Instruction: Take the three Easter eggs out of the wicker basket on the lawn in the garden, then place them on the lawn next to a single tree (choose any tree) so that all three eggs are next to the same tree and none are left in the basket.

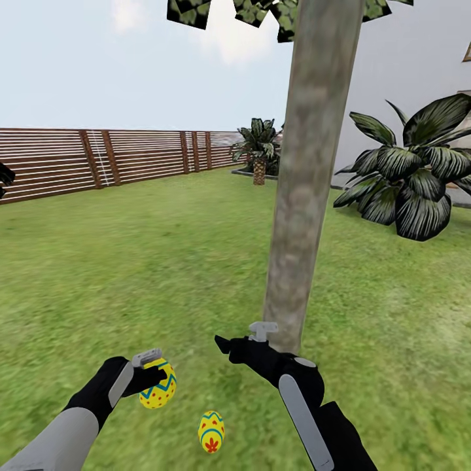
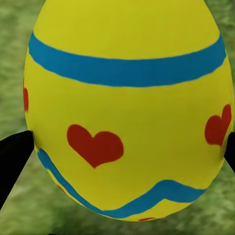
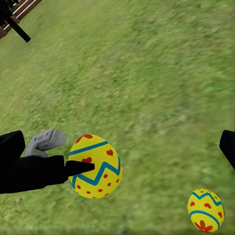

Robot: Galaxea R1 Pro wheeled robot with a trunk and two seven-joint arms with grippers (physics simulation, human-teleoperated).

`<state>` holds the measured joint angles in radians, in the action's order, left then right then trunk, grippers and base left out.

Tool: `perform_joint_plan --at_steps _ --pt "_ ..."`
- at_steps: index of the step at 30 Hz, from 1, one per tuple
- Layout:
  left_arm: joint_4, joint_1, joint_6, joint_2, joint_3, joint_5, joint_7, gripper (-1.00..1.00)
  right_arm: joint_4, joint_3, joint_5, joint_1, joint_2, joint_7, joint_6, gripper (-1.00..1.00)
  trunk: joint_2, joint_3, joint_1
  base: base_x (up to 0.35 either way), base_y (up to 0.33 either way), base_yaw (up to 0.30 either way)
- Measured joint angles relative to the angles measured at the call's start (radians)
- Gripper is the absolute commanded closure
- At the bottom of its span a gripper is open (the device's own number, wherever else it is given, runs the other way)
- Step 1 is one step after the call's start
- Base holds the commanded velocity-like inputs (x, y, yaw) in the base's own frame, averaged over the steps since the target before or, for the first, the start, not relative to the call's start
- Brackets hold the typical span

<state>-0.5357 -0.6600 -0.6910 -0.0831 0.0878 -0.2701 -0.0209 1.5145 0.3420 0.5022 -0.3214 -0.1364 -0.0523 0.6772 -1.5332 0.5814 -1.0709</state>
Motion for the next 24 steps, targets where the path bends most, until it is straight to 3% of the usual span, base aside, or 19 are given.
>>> perform_joint_plan --at_steps 24 --pt "0.0 0.001 0.001 0.0 0.0 0.0 0.0 1.0 0.001 -0.001 -0.001 0.0 0.0 0.001 -0.001 -1.0 -0.168 0.075 -0.092 0.0 0.0 0.0"
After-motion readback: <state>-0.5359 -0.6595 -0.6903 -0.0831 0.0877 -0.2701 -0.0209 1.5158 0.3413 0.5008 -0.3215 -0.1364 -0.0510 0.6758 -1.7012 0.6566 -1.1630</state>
